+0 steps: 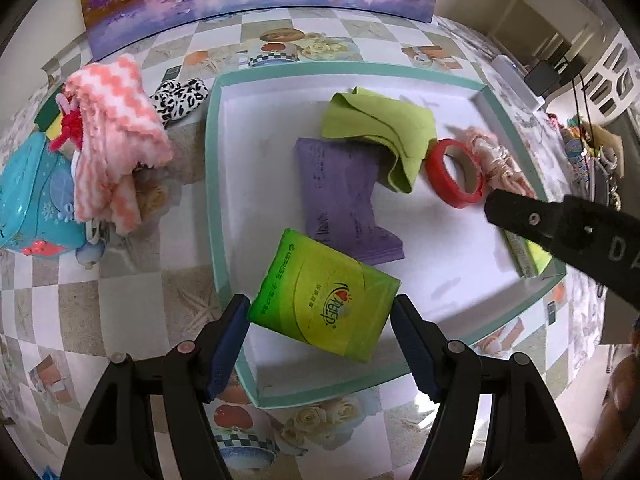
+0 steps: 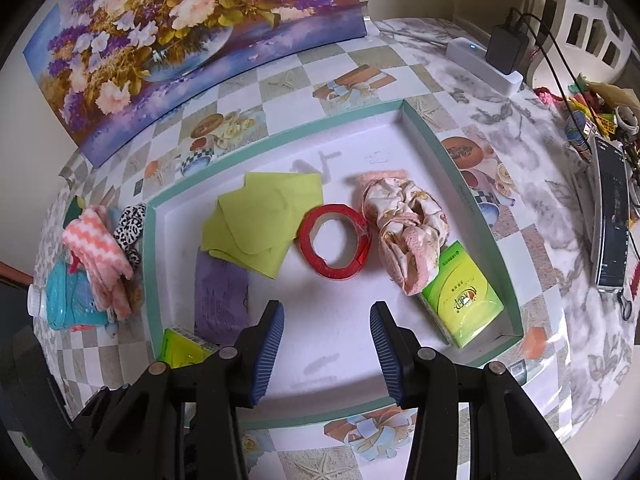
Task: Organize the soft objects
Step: 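Carry the tape roll and green packet over the tray and open both tools, then withdraw both tools from the tray toward the remaining pile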
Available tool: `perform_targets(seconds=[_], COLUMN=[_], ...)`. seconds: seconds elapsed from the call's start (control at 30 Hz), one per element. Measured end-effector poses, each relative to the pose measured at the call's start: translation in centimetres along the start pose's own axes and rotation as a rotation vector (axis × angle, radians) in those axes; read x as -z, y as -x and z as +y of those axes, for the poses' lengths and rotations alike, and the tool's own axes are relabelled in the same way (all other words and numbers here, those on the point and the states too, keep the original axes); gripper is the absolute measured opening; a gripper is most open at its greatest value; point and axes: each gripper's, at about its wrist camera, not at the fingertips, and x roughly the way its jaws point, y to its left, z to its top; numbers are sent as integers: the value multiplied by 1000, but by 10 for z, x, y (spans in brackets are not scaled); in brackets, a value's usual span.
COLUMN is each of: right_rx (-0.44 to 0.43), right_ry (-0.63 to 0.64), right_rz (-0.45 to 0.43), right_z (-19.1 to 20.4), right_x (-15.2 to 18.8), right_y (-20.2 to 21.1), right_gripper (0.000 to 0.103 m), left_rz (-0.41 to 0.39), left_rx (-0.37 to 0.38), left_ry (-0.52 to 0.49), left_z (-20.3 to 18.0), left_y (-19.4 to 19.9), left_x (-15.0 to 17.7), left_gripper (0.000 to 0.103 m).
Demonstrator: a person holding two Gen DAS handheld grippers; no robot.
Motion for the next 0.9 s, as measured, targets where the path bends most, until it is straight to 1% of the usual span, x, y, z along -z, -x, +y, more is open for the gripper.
perform_targets(seconds=[0.23,0.3,0.4,0.5,0.73,0.77,0.8,0.83,0.87,0.9], right_rx=[4,5,5,6,8,9,12,15,20,32], right_ry=[3,5,7,7,9,10,13,17,22,30], right_rz=[-10,-16,-21,-23,-14,-10,-3,4,11,18], right_z=[1,1,1,1,2,2,3,4,5,7], right_x=[-1,-2,-3,-3,-2,-2,-2,-1,0,0], right_y=[3,4,6,6,3,1,-1,-3,-5,-8], right_gripper=[49,49,49,49,49,49,49,51,57,61], left_rz=[-35,-51,-74,-91,-135,-138,-141,-146,-153,-161], left_rx=[16,23,5,-17,-74,-81,-86,-94,-101,-108], left_ry=[8,3,-12,2,140,169,190,219,235,248], left_z=[1,1,-1,5,40,47,52,59,63,67], left_y=[10,14,18,21,29,30,30,31,32,33], left_x=[-4,-5,-7,-7,-11,-11,-11,-11,-10,-10], left_gripper=[75,86,87,87,88,89,94,97,99,99])
